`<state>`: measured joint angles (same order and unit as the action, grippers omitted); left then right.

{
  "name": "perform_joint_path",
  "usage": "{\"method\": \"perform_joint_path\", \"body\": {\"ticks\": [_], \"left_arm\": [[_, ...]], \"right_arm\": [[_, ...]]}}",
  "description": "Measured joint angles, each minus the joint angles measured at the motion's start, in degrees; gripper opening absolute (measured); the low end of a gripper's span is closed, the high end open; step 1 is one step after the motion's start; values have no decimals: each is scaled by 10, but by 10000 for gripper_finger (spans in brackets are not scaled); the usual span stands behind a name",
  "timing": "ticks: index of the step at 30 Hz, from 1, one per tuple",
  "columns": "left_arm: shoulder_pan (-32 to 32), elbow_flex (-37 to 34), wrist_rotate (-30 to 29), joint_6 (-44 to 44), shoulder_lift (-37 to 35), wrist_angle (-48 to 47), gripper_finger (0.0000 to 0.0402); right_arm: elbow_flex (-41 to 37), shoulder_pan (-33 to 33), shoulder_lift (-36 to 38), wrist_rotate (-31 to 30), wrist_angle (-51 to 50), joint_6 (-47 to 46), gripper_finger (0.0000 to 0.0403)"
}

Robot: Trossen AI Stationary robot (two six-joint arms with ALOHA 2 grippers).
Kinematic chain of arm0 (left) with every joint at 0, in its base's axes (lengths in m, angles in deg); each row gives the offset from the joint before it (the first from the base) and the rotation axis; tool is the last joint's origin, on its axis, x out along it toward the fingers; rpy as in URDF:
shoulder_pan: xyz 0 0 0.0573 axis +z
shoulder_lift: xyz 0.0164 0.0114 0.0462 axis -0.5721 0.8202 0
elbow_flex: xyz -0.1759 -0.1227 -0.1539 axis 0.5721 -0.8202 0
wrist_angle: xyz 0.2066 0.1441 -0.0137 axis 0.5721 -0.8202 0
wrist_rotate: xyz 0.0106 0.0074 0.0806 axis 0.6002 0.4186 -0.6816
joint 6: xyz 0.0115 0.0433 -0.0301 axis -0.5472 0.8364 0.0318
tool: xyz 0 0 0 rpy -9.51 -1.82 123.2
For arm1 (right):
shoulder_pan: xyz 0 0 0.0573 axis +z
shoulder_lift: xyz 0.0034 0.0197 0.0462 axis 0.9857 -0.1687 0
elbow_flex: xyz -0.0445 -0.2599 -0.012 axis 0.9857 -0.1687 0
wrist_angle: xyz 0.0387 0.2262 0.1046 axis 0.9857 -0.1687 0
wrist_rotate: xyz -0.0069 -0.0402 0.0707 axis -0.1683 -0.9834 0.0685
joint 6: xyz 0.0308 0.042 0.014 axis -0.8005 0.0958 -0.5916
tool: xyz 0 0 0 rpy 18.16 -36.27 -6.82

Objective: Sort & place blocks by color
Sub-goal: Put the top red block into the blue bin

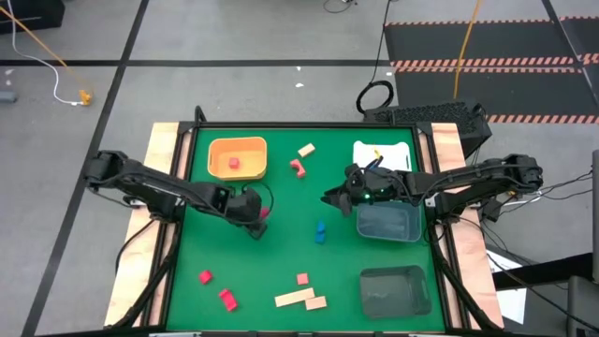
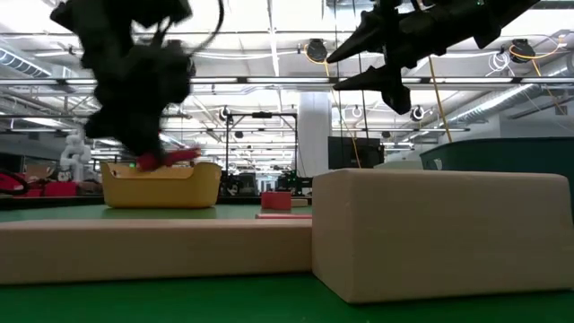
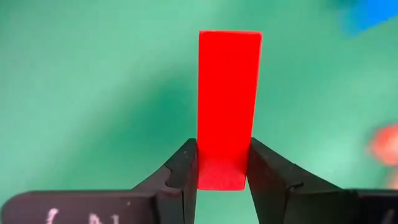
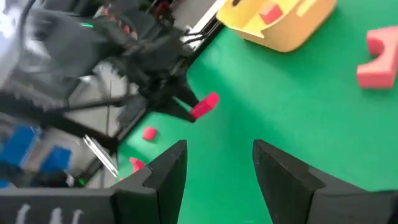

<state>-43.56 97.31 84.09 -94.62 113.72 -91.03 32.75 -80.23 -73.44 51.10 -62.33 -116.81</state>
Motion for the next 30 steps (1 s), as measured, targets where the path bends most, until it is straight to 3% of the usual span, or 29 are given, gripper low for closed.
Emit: {"method": "perform_joint_path", "body": {"ticks": [4,13,25,30], "left_arm": [[2,1,-43,26,-16,82,106],[4,2,-47,51,7,193,106],[4,1,-62,53,10,221,106],[4,2,-50,47,11,231,106]], "right_arm": [[0,-2,0,-34,5,-88,176],[0,-7,-39,-27,52,-200,179],[6,-7,-150,12,212,-304,235],[32,-7,-187,13,223,-317,242]]}}
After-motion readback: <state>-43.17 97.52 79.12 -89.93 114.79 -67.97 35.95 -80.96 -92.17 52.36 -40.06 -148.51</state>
